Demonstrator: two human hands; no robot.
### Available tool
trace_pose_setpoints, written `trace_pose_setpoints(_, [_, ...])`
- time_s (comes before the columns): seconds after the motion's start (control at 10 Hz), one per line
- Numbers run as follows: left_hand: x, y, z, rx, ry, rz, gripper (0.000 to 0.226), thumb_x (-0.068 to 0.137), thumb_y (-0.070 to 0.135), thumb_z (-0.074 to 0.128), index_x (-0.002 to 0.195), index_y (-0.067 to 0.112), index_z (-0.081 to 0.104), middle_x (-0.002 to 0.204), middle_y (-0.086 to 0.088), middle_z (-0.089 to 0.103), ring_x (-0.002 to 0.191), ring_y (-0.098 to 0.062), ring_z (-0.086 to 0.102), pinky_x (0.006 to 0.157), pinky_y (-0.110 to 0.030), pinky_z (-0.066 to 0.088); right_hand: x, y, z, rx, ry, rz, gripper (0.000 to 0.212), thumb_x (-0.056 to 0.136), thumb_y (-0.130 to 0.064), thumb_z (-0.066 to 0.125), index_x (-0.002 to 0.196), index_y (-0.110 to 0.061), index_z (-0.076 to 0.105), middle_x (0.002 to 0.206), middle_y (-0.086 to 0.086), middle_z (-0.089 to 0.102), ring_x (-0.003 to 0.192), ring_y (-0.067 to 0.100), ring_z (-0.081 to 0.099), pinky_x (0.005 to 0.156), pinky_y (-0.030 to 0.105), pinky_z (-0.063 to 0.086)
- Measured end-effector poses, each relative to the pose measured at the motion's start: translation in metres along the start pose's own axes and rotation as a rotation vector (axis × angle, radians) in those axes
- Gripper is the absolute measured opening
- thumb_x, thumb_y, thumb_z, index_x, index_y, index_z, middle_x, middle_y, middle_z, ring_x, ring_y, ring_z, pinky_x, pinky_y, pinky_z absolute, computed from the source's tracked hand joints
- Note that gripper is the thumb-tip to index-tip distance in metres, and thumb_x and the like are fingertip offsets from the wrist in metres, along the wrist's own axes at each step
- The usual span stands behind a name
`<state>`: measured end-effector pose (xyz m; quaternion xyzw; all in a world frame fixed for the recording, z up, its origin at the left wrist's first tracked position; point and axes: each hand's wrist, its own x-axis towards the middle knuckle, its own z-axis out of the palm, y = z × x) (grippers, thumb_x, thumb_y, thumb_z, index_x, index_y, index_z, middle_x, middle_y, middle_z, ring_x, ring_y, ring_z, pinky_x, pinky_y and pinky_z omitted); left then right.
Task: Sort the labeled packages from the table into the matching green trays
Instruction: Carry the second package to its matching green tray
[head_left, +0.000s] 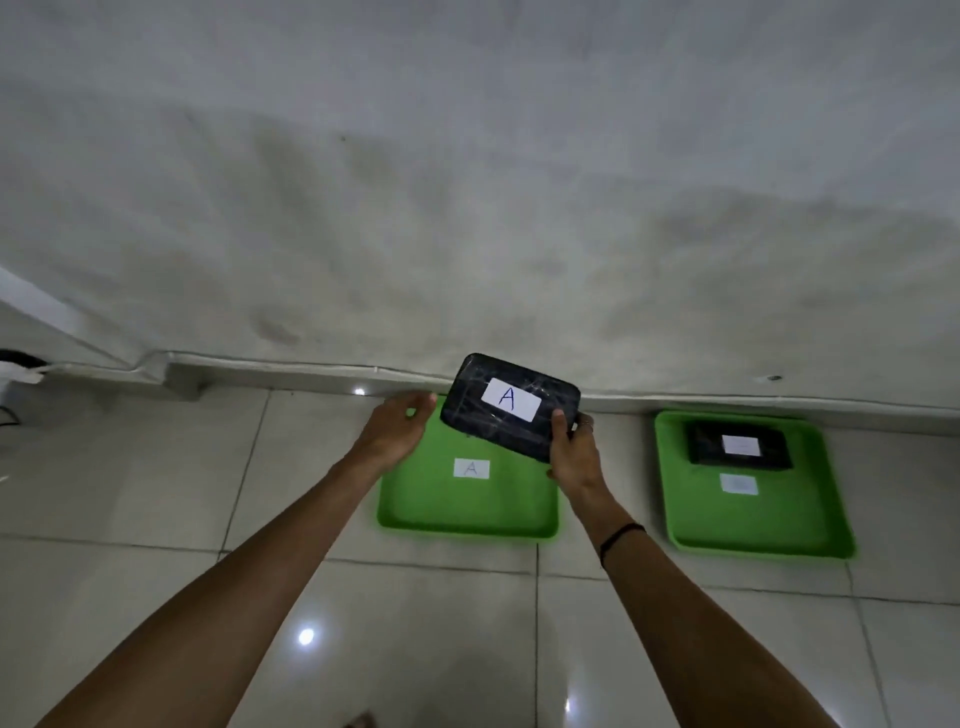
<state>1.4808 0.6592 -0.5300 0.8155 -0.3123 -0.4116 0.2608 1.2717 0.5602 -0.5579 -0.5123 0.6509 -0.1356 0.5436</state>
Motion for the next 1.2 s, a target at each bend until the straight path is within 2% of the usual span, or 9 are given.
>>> trace_pose_setpoints(0.1, [0.052,-0.05,0.035,-0.096,0.022,0.04,0.045,0.1,0.042,0.048,0.124,0.008,0.066,0.13,-0.014,0.067,0.118,-0.03,0.064,0.102,-0.049,0.051,0.055,0.042,0.044,-0.063,-0.034,-0.087,0.052,0.104,-0.046,0.04,0.136,-0.006,0.048,0.134,0.021,0.061,0.119,0.04,0.062,0.095,0.06,0.053])
trace_pose_setpoints(0.3, [0.118,-0.148,0.098,-0.169,0.117,-0.025,0.032,0.095,0.017,0.063,0.122,0.001,0.066,0.121,-0.019,0.07,0.108,-0.032,0.068,0.096,-0.05,0.055,0.132,0.114,0.1,-0.178,-0.096,-0.117,0.049,0.105,-0.045,0.038,0.119,-0.003,0.057,0.121,0.02,0.066,0.108,0.039,0.064,0.091,0.058,0.055])
trace_pose_setpoints(0.4, [0.142,-0.178,0.121,-0.172,0.132,-0.037,0.032,0.094,0.005,0.061,0.125,-0.005,0.062,0.125,-0.022,0.066,0.11,-0.033,0.066,0.097,-0.05,0.054,0.157,0.141,0.119,-0.231,-0.11,-0.118,0.049,0.105,-0.045,0.036,0.121,-0.003,0.056,0.12,0.02,0.064,0.099,0.035,0.064,0.088,0.057,0.057])
trace_pose_setpoints(0.5, [0.161,-0.19,0.136,-0.178,0.128,-0.032,0.032,0.096,0.002,0.058,0.126,-0.007,0.061,0.128,-0.022,0.065,0.118,-0.037,0.062,0.104,-0.044,0.05,0.174,0.159,0.131,-0.223,-0.118,-0.097,0.048,0.106,-0.043,0.036,0.122,-0.002,0.055,0.124,0.021,0.063,0.105,0.038,0.065,0.089,0.056,0.058])
trace_pose_setpoints(0.7, [0.175,-0.19,0.142,-0.185,0.068,-0.071,0.032,0.099,0.012,0.054,0.127,-0.002,0.061,0.128,-0.022,0.065,0.117,-0.035,0.062,0.104,-0.046,0.05,0.191,0.167,0.14,-0.27,-0.115,-0.081,0.049,0.107,-0.038,0.037,0.124,0.002,0.059,0.126,0.023,0.064,0.104,0.036,0.065,0.089,0.045,0.056])
trace_pose_setpoints(0.8, [0.178,-0.187,0.139,-0.21,0.078,-0.112,0.036,0.099,0.016,0.056,0.131,0.0,0.058,0.129,-0.021,0.065,0.118,-0.034,0.062,0.104,-0.046,0.05,0.19,0.161,0.145,-0.208,-0.104,-0.079,0.047,0.105,-0.036,0.042,0.127,0.003,0.056,0.131,0.025,0.061,0.116,0.041,0.062,0.099,0.052,0.052])
trace_pose_setpoints(1.0, [0.177,-0.185,0.139,-0.181,0.075,-0.143,0.052,0.095,0.024,0.062,0.142,0.005,0.047,0.136,-0.022,0.06,0.122,-0.036,0.06,0.107,-0.046,0.048,0.185,0.16,0.146,-0.241,-0.066,-0.092,0.041,0.102,-0.034,0.052,0.126,-0.001,0.056,0.127,0.022,0.064,0.115,0.039,0.063,0.097,0.047,0.053])
trace_pose_setpoints(1.1, [0.177,-0.187,0.137,-0.12,0.079,-0.119,0.062,0.096,0.025,0.061,0.149,0.005,0.037,0.148,-0.02,0.049,0.132,-0.036,0.051,0.114,-0.043,0.041,0.186,0.163,0.145,-0.222,-0.075,-0.086,0.042,0.101,-0.035,0.053,0.127,-0.002,0.053,0.128,0.021,0.063,0.116,0.039,0.062,0.099,0.052,0.053])
trace_pose_setpoints(1.2, [0.174,-0.186,0.131,-0.047,0.119,-0.08,0.064,0.095,0.026,0.062,0.15,0.004,0.036,0.15,-0.019,0.046,0.136,-0.035,0.048,0.114,-0.04,0.04,0.187,0.161,0.143,-0.293,-0.019,-0.105,0.051,0.1,-0.041,0.052,0.131,0.0,0.051,0.133,0.023,0.059,0.121,0.04,0.058,0.101,0.046,0.05])
